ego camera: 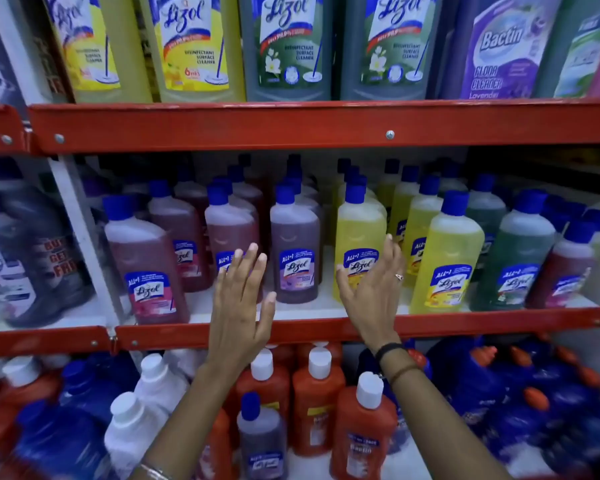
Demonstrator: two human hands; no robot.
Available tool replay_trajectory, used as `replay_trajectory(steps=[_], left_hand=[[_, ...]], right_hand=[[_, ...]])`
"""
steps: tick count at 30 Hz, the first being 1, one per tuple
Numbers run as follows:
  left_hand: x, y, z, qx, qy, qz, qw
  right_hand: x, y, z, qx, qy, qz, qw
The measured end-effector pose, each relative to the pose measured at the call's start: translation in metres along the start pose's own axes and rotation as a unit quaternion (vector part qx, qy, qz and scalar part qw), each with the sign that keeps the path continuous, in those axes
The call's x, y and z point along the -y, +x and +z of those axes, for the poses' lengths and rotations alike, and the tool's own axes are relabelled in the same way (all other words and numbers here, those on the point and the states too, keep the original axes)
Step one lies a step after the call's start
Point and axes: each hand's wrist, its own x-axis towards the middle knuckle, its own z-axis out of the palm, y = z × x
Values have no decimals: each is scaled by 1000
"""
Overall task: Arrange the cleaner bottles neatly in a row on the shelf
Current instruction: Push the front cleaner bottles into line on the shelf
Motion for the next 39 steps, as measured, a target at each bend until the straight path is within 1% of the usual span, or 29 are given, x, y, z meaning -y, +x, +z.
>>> replay_trajectory(steps=[2, 5, 7, 10, 15, 19, 25, 30, 35, 37, 39], left_hand=[[7, -7, 4, 16, 14, -23, 1000], [24, -28, 16, 62, 42, -66, 995], [34, -37, 21, 87, 76, -101, 988], [45, -45, 23, 121, 130, -147, 973], [46, -46, 18, 154, 161, -140, 965], [47, -49, 15, 163, 164, -138, 963], [45, -50, 14, 167, 158, -141, 963], [46, -52, 9, 179, 155, -137, 962], [48, -60, 6, 187, 131, -139, 964], [53, -62, 3, 193, 125, -130, 965], [61, -64, 0, 195, 125, -125, 965]], right_hand=[[-1, 3, 8, 18, -14, 46, 999], [1, 8, 15, 79, -44, 124, 988], [3, 12, 18, 105, -51, 151, 982], [4, 17, 20, 118, -80, 150, 978], [2, 17, 19, 119, -90, 148, 978], [-3, 9, 10, 124, -104, 143, 976], [-7, -5, -10, 101, -135, 119, 978], [-11, -15, -16, 75, -126, 112, 983], [-17, -20, -17, 73, -122, 106, 984], [-17, -29, -18, 38, -103, 106, 988], [-12, -45, -19, -16, -42, 73, 996]])
